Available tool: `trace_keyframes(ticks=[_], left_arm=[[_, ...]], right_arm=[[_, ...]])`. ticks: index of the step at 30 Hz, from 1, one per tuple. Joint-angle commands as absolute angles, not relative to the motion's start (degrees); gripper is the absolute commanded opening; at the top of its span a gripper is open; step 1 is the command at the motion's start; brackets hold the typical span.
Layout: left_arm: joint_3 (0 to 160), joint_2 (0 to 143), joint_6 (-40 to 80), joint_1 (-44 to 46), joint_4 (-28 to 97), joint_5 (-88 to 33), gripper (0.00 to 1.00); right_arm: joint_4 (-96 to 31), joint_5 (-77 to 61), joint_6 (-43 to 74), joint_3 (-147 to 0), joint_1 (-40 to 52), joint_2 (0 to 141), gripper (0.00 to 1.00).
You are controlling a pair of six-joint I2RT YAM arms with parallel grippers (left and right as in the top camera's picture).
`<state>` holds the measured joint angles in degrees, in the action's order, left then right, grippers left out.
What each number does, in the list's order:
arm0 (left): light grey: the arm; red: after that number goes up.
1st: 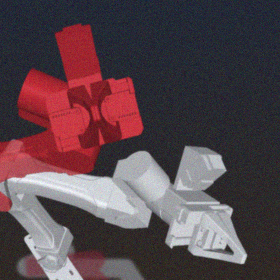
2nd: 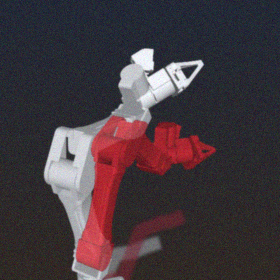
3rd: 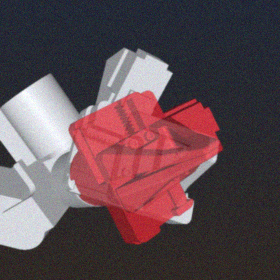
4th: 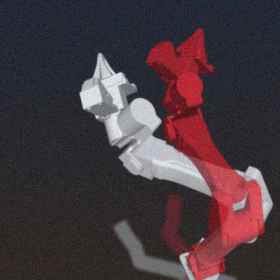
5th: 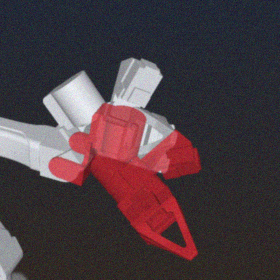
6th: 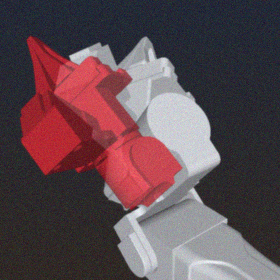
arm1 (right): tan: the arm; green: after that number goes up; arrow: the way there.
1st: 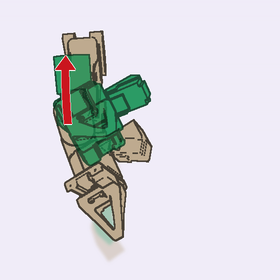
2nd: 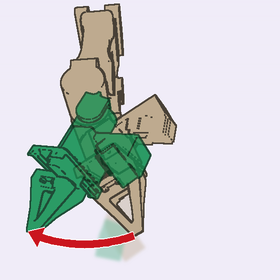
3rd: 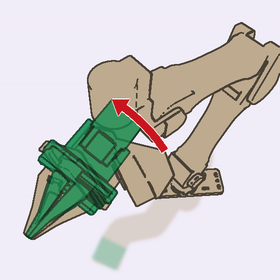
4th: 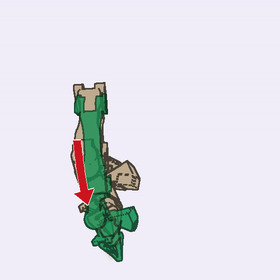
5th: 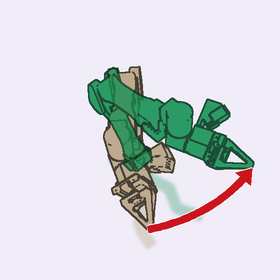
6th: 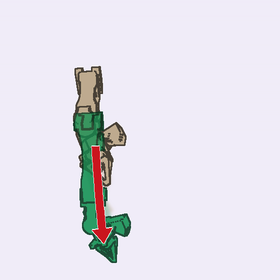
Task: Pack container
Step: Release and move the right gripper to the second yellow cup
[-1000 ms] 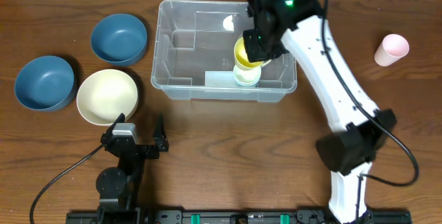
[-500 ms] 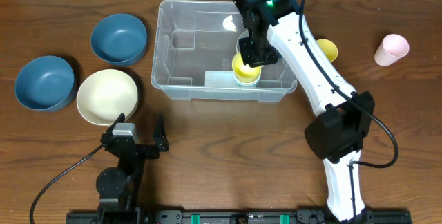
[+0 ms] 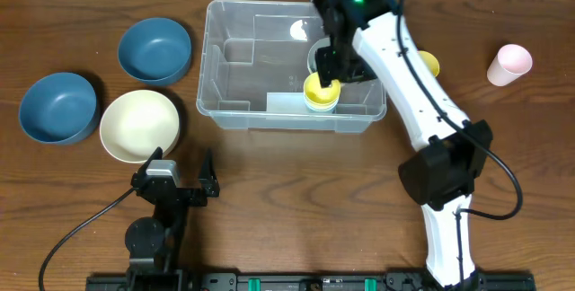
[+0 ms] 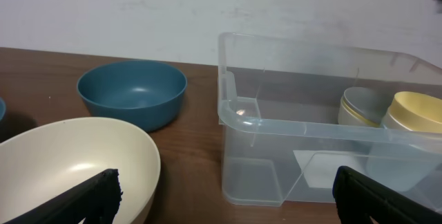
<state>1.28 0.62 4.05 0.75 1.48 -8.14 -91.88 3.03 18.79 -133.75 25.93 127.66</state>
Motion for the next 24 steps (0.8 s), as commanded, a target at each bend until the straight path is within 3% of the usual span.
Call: trace_keyframes(ticks=[1, 14, 24], left_arm=[[0.23, 0.3, 3.29, 0.45, 3.4, -8.54, 0.98], [0.23, 0.3, 3.29, 0.45, 3.4, -8.54, 0.98], [0.23, 0.3, 3.29, 0.43, 3.4, -8.54, 0.98]], right_arm=[[-92.77, 3.66, 18.46, -137.29, 22.0, 124.68, 0.73], [-89.12, 2.98, 18.15, -135.02, 4.6, 125.43, 0.76], [-81.82, 2.15, 18.83, -125.01, -2.74, 126.69, 0.71]])
